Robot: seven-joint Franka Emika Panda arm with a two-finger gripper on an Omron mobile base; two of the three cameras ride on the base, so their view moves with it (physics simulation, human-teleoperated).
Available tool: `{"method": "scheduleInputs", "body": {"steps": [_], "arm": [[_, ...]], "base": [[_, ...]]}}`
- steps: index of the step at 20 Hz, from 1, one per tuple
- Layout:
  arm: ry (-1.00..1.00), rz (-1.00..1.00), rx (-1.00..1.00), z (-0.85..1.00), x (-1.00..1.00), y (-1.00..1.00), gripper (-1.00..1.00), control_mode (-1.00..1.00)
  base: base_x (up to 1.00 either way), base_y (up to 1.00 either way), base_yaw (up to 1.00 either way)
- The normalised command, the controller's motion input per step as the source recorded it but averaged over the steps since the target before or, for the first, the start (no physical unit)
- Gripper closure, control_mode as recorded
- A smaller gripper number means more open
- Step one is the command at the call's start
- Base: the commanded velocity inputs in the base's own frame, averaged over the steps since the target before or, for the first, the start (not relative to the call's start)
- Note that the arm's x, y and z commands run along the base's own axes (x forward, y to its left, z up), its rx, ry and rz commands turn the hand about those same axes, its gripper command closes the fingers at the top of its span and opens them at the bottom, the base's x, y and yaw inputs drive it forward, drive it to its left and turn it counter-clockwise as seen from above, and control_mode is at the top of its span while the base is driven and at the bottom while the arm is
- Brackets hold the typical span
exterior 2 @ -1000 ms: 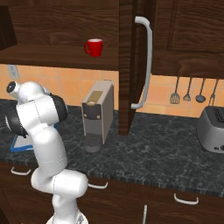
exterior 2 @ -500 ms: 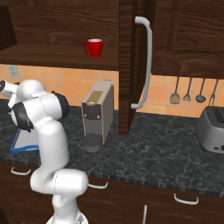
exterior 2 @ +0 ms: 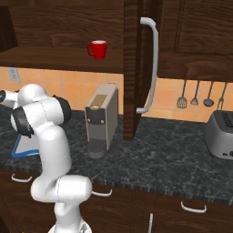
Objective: Pick the kettle from the counter and place it on the tray. Then pick the mug from the cabinet and place it on the tray. Then close the cabinet doors.
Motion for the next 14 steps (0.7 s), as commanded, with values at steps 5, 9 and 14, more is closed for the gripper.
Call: {"method": "scheduleInputs", "body": {"steps": [5, 9, 14], "arm": [[-0.09, 0.11, 0.0, -0.15, 0.2, -0.23, 1.0, -1.0], [-0.05, 0.09, 0.0, -0.16, 0.08, -0.22, 1.0, -1.0], [0.01, 0.09, 0.0, -0.43, 0.03, -0.02, 1.0, -1.0]], "base": [[0.0, 0.0, 0.0], [0.0, 0.0, 0.0], [0.0, 0.0, 0.0]]}}
